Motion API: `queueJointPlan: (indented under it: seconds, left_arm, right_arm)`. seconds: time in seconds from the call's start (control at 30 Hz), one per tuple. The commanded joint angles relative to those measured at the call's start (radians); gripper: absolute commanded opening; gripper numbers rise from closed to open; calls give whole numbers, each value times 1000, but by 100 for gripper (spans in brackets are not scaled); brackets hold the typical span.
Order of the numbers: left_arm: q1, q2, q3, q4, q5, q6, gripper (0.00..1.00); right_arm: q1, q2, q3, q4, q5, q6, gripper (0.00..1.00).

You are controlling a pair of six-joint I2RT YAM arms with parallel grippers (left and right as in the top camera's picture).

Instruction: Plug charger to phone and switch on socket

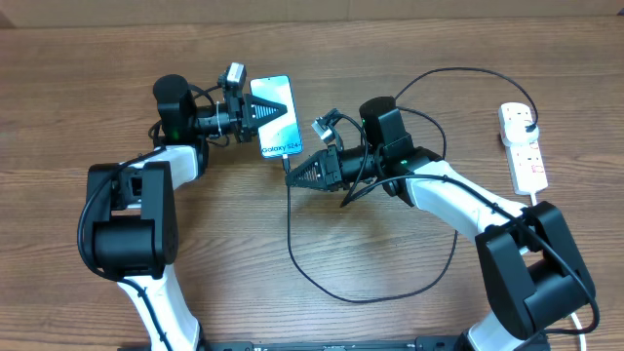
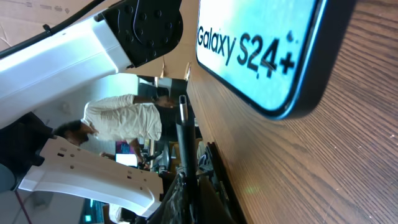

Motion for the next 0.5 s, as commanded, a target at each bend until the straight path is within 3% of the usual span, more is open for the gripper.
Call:
queueJointPlan:
  seconds: [0.0, 0.47]
  left_arm:
    - [-8, -9, 24, 15, 23, -10, 4]
    - [-17, -9, 24, 94, 9, -96, 5]
  right_arm:
    - [-5, 3, 0, 6, -19, 14, 4]
    - [-5, 6, 0, 7, 3, 20, 4]
